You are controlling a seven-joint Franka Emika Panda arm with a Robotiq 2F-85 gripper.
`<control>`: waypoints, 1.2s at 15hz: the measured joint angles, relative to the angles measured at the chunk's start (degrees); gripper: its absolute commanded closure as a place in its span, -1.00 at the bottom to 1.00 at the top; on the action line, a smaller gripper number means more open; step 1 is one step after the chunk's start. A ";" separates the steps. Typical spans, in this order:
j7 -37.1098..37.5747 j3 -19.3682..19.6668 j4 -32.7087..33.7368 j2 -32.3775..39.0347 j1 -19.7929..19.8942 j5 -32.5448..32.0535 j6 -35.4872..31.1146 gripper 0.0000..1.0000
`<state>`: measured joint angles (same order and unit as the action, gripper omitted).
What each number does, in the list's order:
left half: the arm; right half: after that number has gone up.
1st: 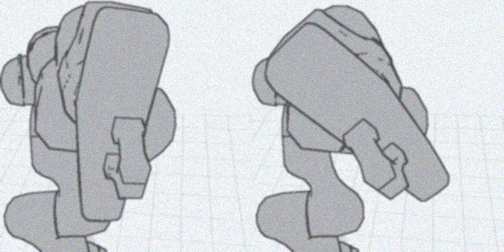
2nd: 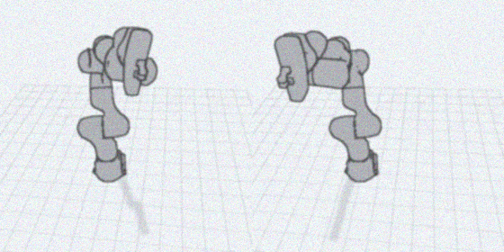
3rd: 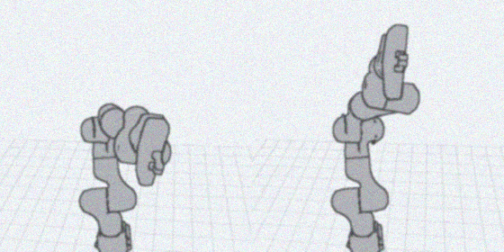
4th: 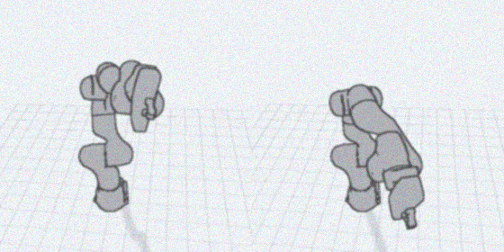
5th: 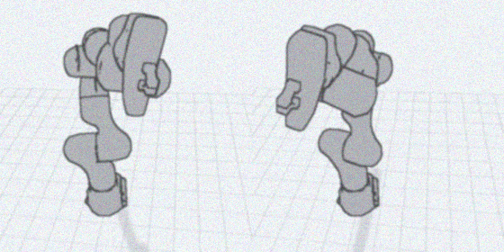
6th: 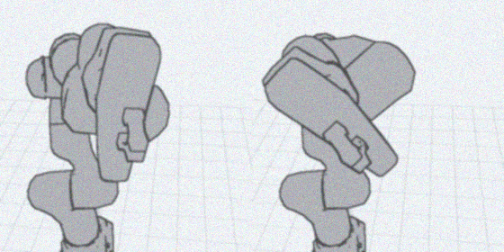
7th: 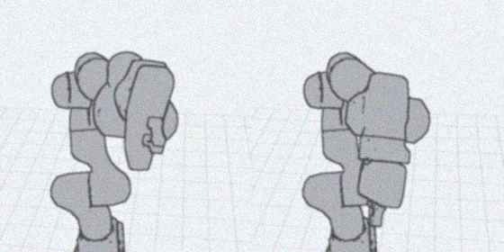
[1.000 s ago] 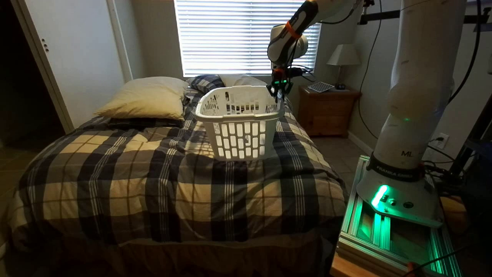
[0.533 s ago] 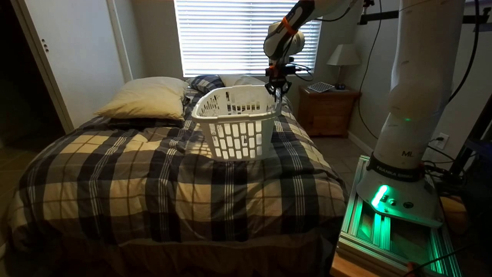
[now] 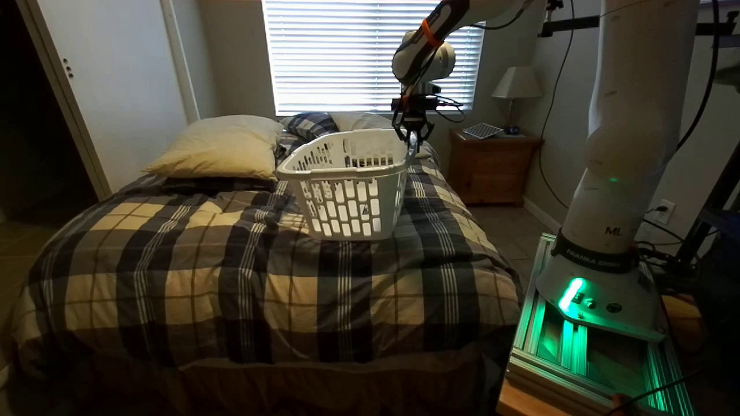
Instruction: Turn the laundry basket to the left
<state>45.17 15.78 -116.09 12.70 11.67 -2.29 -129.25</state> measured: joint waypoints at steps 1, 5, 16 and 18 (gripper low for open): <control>-0.10 0.02 -0.01 0.00 0.02 0.00 0.00 0.44; -0.42 0.02 -0.04 0.01 0.01 0.00 0.04 0.86; 15.78 -0.96 -4.61 -3.58 -3.56 5.16 -7.14 0.86; 20.34 -1.02 -7.65 -4.97 -4.78 3.23 -12.17 0.86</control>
<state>65.51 14.76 -123.74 7.73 6.89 0.94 -141.42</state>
